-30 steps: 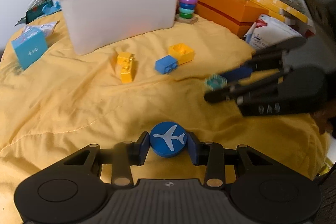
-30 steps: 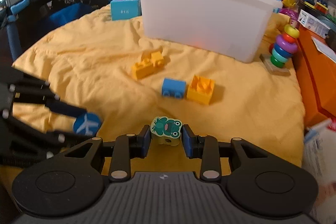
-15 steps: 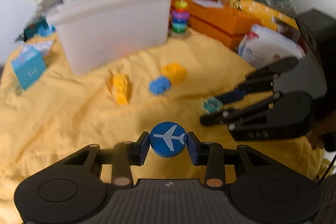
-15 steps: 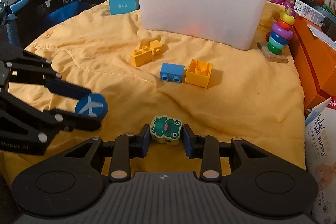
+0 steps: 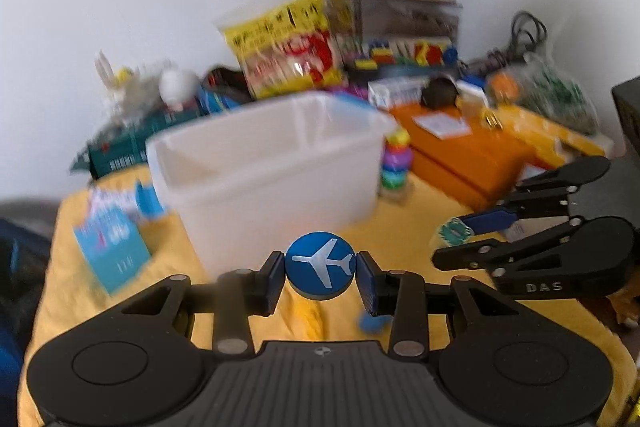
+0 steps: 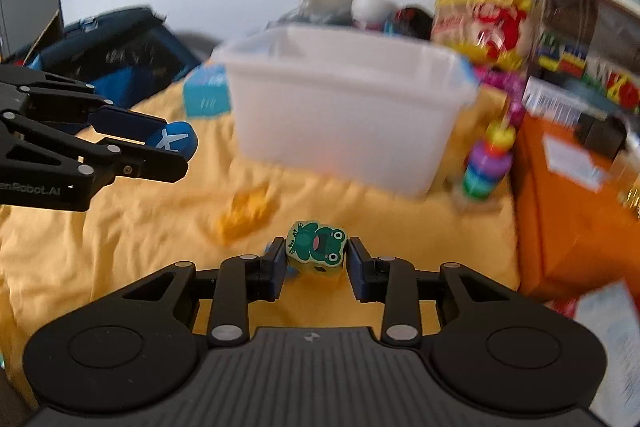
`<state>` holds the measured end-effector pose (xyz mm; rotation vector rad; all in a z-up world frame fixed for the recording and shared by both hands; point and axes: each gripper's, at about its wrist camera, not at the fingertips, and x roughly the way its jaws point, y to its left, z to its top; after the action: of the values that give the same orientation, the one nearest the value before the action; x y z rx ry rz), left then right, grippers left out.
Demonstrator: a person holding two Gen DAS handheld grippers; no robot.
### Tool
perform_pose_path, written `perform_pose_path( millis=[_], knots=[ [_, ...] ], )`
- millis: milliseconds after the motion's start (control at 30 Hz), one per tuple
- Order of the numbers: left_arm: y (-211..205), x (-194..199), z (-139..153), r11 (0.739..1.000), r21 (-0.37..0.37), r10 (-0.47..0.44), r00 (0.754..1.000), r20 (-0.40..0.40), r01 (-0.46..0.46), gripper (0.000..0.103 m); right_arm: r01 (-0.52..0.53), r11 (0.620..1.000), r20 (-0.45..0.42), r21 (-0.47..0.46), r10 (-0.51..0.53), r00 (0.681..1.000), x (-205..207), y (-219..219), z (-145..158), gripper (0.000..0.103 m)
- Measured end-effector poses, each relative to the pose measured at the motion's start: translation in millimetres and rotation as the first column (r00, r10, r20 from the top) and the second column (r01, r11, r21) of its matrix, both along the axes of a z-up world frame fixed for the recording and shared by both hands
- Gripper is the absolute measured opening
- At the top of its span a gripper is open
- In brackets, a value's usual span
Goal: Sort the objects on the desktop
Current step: 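Carry the disc and frog tile over the white bin and open both tools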
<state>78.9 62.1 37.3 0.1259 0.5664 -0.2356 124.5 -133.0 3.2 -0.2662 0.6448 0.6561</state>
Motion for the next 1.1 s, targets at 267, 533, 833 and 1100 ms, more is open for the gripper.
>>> perform_pose_path(
  millis=[267, 533, 833, 1100],
  knots=[
    [14.8, 50.5, 38.7, 0.998, 0.021, 0.049, 0.990, 0.133, -0.053, 0.042, 0.037, 0.997, 0.101, 0.067, -0.044, 0.994, 38.1, 6.6, 37.7, 0.036],
    [25.0, 102.4, 56.4, 0.995, 0.062, 0.069, 0.982, 0.173, -0.081, 0.042, 0.060, 0.987, 0.124, 0.152, -0.079, 0.989, 82.0, 26.5, 71.8, 0.036],
    [32.0, 156.3, 27.4, 0.990, 0.078, 0.110, 0.991, 0.080, -0.116, 0.042, 0.130, 0.977, 0.055, 0.169, -0.141, 0.988, 153.3, 65.9, 83.2, 0.036],
    [37.1, 163.5, 0.6, 0.989, 0.062, 0.140, 0.990, -0.025, -0.138, 0.043, 0.171, 0.984, -0.029, 0.057, -0.170, 0.985, 171.7, 75.5, 42.2, 0.045]
  ],
)
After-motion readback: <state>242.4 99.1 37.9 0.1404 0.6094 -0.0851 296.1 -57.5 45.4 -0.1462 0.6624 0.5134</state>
